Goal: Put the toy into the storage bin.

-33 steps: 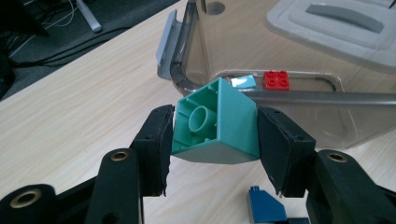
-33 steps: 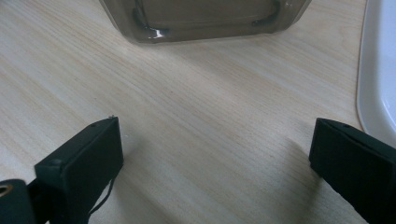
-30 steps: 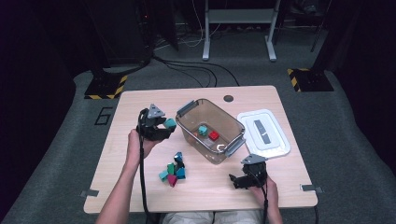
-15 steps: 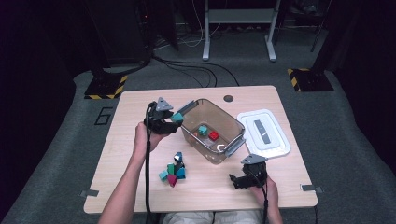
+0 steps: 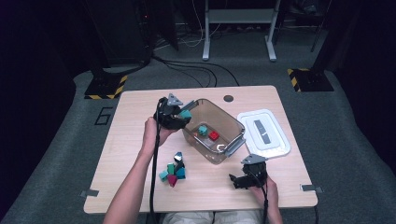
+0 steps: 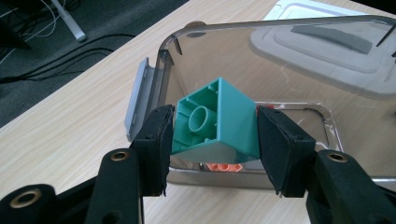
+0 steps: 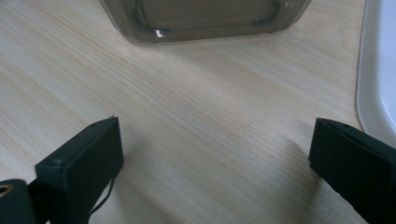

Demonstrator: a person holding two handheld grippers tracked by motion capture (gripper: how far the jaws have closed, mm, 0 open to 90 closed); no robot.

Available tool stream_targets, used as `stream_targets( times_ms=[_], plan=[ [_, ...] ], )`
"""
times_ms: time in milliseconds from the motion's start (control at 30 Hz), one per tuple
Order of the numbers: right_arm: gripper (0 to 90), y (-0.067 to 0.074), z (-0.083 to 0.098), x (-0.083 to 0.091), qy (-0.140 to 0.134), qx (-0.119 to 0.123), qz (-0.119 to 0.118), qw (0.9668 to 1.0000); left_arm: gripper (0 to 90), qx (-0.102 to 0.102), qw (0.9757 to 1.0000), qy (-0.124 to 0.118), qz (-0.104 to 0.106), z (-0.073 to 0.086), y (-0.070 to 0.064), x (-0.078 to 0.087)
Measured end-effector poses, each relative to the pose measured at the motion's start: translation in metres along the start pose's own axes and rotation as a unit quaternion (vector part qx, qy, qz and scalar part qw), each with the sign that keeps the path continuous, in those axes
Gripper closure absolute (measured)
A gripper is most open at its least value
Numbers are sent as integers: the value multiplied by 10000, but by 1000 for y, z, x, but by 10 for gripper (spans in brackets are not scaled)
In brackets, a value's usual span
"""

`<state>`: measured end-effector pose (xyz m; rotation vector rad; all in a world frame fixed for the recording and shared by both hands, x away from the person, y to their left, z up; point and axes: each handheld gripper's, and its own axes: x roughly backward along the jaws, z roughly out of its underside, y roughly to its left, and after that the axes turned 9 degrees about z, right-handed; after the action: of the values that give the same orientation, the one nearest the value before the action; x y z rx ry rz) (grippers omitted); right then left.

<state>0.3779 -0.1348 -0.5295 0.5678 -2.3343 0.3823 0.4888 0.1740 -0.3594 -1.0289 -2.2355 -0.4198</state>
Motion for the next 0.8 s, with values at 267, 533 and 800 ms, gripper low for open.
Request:
stream_targets(
  times_ms=[267,533,800],
  plan=[
    [24,0,0,0,0,-6,-2,10000,475,26,9998,150,87,-9,0,-18],
    [24,0,0,0,-1,-9,2,10000,475,41,9995,285,111,-14,0,-34],
    [25,0,0,0,-2,-13,-2,10000,474,205,9989,413,98,-15,5,-52]
  ],
)
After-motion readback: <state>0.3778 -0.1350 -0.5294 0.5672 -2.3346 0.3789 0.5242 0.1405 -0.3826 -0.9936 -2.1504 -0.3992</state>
